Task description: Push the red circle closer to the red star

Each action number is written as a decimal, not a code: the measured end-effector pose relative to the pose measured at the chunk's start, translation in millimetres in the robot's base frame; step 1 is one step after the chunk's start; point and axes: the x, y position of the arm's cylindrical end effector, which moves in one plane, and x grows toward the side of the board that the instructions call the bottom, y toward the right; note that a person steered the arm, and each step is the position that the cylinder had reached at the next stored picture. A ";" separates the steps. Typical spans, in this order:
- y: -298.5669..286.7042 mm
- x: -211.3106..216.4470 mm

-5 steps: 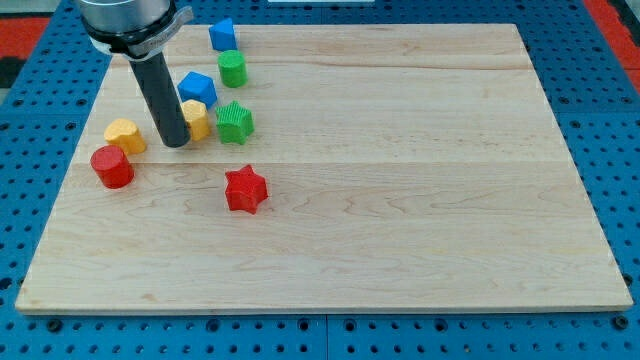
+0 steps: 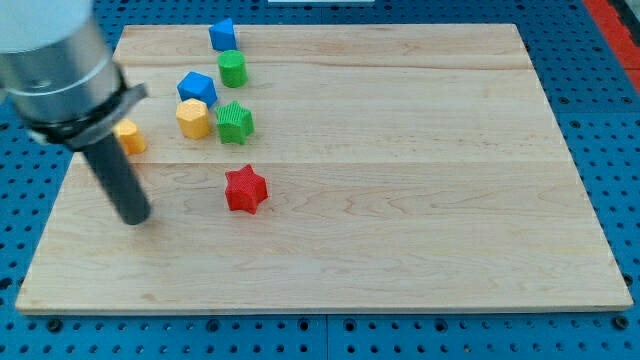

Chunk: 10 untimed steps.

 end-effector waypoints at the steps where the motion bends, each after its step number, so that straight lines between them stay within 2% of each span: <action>1: -70.0 -12.4; 2: -81.9 -29.0; 6: -29.1 -80.8; 9: 48.2 -80.2; 10: 58.2 -66.3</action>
